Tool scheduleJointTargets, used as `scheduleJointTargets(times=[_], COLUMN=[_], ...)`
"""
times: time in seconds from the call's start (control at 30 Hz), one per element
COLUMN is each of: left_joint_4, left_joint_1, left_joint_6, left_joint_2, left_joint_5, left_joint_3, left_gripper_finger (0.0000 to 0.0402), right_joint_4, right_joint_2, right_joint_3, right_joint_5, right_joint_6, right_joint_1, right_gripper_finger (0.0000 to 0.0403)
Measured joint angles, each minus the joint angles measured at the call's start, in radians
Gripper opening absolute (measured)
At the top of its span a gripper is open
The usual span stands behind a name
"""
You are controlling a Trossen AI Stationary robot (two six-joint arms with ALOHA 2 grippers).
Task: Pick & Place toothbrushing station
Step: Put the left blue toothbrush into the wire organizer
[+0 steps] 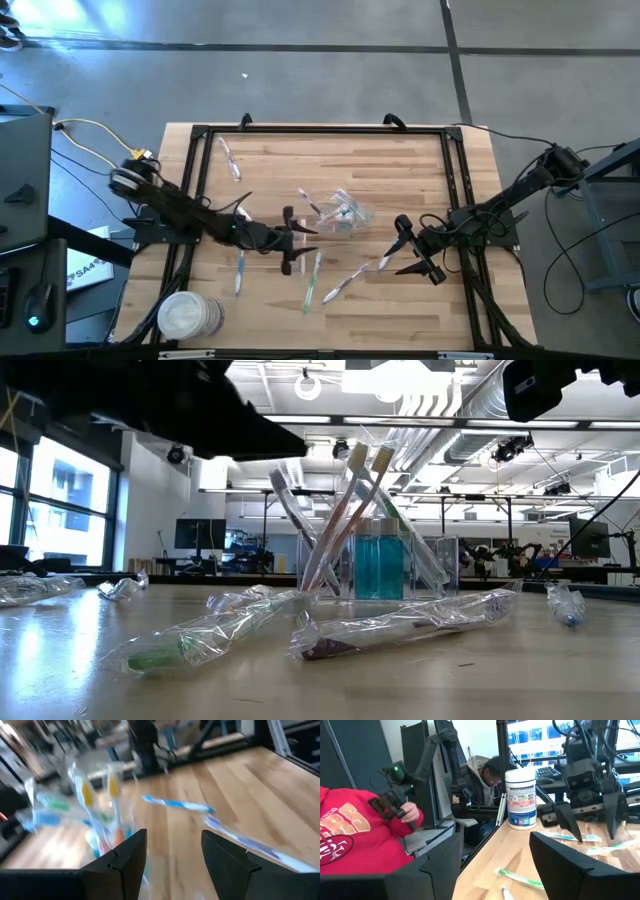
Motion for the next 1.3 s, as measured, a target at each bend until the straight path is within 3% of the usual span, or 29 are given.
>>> scheduleJointTargets(times=[0.3, 0.43, 0.63, 0.73, 0.8, 0.9, 1.07, 1.2, 1.3], left_joint_4=[-0.409, -0.516, -0.884, -1.172, -1.359, -1.604, -1.886, -2.001, -2.046], left_joint_1=[-0.003, -0.034, -0.148, -0.209, -0.231, -0.229, -0.228, -0.228, -0.228], left_joint_6=[-0.382, -0.435, -0.264, -0.315, -0.432, -0.728, -1.159, -1.35, -1.403], left_joint_2=[-0.274, -0.34, -0.35, -0.304, -0.266, -0.215, -0.149, -0.12, -0.107], left_joint_5=[0.178, 0.19, 0.114, -0.02, -0.09, -0.105, 0.004, 0.114, 0.122], left_joint_3=[0.0, 0.005, 0.186, 0.34, 0.444, 0.574, 0.659, 0.66, 0.66], left_gripper_finger=[0.0187, 0.0187, 0.0187, 0.0187, 0.0187, 0.0187, 0.0187, 0.0187, 0.0187], right_joint_4=[-0.007, -0.007, -0.007, -0.007, -0.007, -0.007, -0.006, -0.006, -0.007], right_joint_2=[0.0, 0.0, 0.0, 0.0, 0.0, 0.0, 0.0, 0.0, 0.0], right_joint_3=[0.0, 0.0, 0.0, 0.0, 0.0, 0.0, 0.0, 0.0, 0.0], right_joint_5=[0.0, 0.0, 0.0, 0.0, 0.0, 0.0, 0.0, 0.0, 0.0], right_joint_6=[0.0, 0.0, 0.0, 0.0, 0.0, 0.0, 0.008, 0.023, 0.023], right_joint_1=[0.0, 0.0, 0.0, 0.0, 0.0, 0.0, 0.0, 0.0, 0.0], right_gripper_finger=[0.0226, 0.0226, 0.0226, 0.0226, 0.0226, 0.0226, 0.0226, 0.0226, 0.0226])
